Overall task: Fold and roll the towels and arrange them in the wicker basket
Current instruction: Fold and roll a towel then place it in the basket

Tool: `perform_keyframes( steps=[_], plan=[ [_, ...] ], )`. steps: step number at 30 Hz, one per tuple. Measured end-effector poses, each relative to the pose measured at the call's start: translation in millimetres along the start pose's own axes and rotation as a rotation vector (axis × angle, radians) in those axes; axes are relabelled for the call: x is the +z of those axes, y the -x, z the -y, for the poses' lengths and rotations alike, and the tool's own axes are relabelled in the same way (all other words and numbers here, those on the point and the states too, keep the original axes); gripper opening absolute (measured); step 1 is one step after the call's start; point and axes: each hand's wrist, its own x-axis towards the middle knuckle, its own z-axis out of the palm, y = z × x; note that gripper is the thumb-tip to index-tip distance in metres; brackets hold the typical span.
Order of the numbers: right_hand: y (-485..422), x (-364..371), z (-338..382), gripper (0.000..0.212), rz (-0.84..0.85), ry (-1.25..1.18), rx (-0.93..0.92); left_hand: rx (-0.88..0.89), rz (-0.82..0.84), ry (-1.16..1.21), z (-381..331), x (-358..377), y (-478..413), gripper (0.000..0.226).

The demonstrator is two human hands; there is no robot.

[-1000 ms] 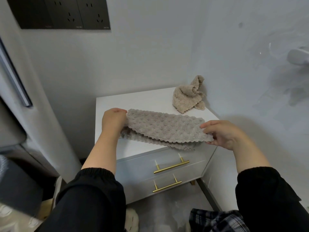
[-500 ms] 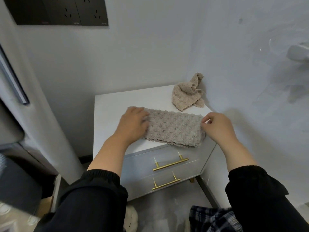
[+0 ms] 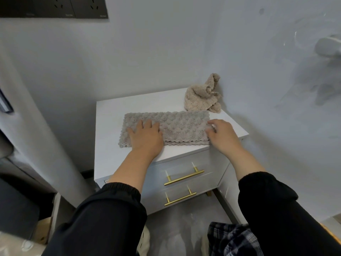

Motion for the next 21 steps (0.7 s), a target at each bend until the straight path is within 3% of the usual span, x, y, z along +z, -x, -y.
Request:
perform_keyframes(
  steps=[6,10,16,21],
  plan=[
    [-1,-20,-8,0.032,0.220,0.078,-0.016,0.182,-0.084,0.166,-8,-2,-3,0.049],
    [-1,-17,-8,0.021,0.135,0.098,-0.011,0.161,0.008,0.078,-6,7,-6,0.056],
    [5,-26,2,0.003,0.047,0.121,-0.049,0.154,0.014,0.055,-7,9,-6,0.056],
    [9,-39,9,0.006,-0.047,0.085,-0.101,0.158,0.010,0.067,-6,8,-6,0.054]
  ],
)
